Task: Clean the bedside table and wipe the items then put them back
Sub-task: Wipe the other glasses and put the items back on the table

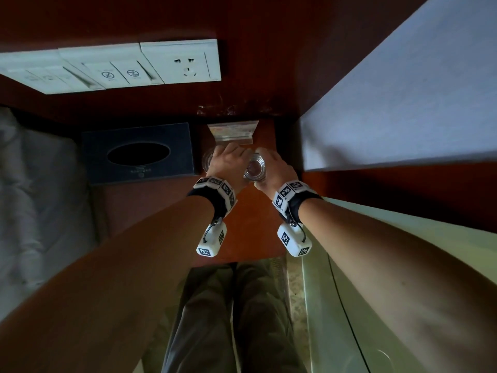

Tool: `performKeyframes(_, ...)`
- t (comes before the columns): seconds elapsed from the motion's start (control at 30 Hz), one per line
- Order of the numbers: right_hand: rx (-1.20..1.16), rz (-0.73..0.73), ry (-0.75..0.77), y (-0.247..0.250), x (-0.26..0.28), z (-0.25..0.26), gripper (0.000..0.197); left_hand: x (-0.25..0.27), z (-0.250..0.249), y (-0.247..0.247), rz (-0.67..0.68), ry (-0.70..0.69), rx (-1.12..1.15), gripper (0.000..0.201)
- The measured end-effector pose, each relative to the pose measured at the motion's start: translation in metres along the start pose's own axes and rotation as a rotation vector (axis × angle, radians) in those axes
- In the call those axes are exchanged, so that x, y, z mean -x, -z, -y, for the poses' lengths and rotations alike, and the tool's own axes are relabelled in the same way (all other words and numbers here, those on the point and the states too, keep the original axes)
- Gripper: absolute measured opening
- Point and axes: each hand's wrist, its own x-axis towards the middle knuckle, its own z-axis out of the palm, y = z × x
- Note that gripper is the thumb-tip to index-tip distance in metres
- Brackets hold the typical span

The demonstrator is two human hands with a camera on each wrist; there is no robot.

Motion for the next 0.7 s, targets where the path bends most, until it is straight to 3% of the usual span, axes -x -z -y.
performKeyframes(0.4, 0.018, 0.021, 0.023, 0.016, -0.008, 0.005, 0.081, -0.014, 0.0, 0.007, 0.033, 0.043, -0.001, 0.073)
performKeyframes(0.6, 0.107, 0.088, -0.063, 0.033, 0.009, 0.013, 0.101, 0.001, 0.003, 0.028, 0.093, 0.066, 0.005, 0.068)
performKeyframes(0.7, 0.182, 0.004, -0.02, 0.05, 0.029, 0.024, 0.09, 0.016, 0.008, 0.056, 0.159, 0.074, -0.031, 0.072)
